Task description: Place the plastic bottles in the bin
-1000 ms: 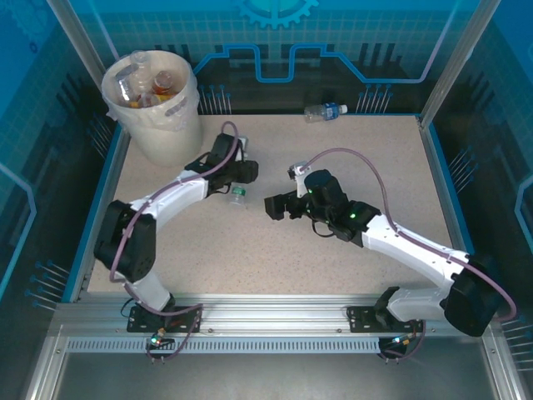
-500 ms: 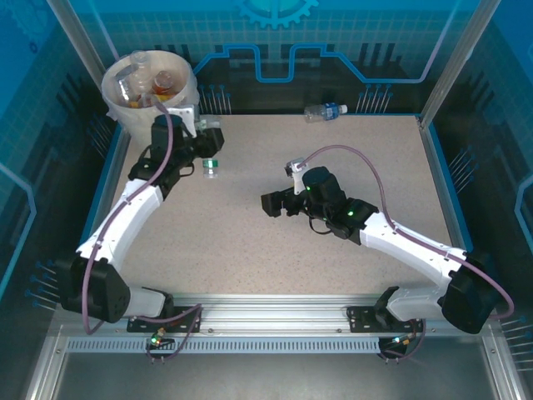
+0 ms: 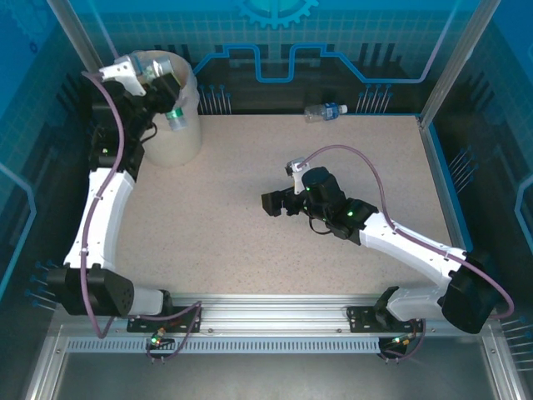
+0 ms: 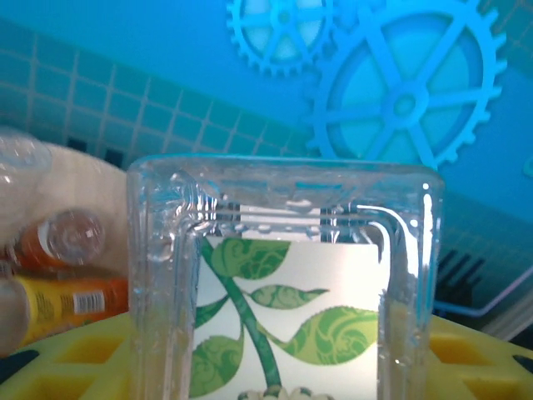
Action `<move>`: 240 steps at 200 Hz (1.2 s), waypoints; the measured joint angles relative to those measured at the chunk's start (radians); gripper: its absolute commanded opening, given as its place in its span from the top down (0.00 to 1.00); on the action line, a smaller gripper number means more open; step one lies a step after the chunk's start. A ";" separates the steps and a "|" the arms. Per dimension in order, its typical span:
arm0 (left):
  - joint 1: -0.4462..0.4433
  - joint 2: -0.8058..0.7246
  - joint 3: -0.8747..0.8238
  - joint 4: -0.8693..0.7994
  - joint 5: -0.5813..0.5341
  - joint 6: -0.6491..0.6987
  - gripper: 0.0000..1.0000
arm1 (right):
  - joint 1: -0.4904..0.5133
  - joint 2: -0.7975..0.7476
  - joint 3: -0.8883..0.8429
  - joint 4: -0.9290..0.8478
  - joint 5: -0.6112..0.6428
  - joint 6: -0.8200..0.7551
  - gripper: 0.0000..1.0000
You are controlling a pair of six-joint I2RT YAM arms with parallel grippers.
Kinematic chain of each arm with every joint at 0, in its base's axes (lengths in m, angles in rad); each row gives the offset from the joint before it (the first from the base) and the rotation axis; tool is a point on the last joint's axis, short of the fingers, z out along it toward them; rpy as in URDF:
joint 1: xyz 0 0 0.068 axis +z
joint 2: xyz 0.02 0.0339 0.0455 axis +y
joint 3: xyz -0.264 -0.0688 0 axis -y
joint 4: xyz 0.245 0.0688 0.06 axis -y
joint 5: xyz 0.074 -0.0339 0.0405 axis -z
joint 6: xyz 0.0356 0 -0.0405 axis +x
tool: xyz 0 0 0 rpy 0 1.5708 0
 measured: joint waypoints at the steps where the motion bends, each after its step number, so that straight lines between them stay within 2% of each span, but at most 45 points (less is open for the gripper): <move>1: 0.002 0.002 0.003 0.000 0.000 0.000 0.51 | 0.000 0.000 0.000 0.000 0.000 0.000 0.00; 51: 0.100 0.181 0.165 0.034 -0.018 -0.042 0.51 | 0.000 0.003 0.002 -0.008 0.018 0.000 0.00; 81: 0.118 0.305 0.256 0.027 -0.074 0.002 0.51 | 0.000 0.003 0.002 -0.010 0.021 0.000 0.00; 123: 0.160 0.431 0.357 -0.001 -0.098 0.037 0.50 | 0.000 0.005 0.013 -0.029 0.037 0.000 0.00; 175: 0.180 0.546 0.471 -0.065 -0.105 0.122 0.42 | 0.000 0.005 0.015 -0.040 0.041 0.001 0.00; 190: 0.179 0.581 0.512 -0.095 -0.107 0.136 0.38 | 0.000 0.005 0.017 -0.046 0.043 0.001 0.00; 206: 0.179 0.607 0.541 -0.129 -0.114 0.138 0.25 | 0.000 0.005 0.019 -0.051 0.045 0.001 0.00; 240: 0.179 0.612 0.570 -0.185 -0.122 0.125 0.13 | 0.000 0.005 0.019 -0.056 0.064 0.005 0.00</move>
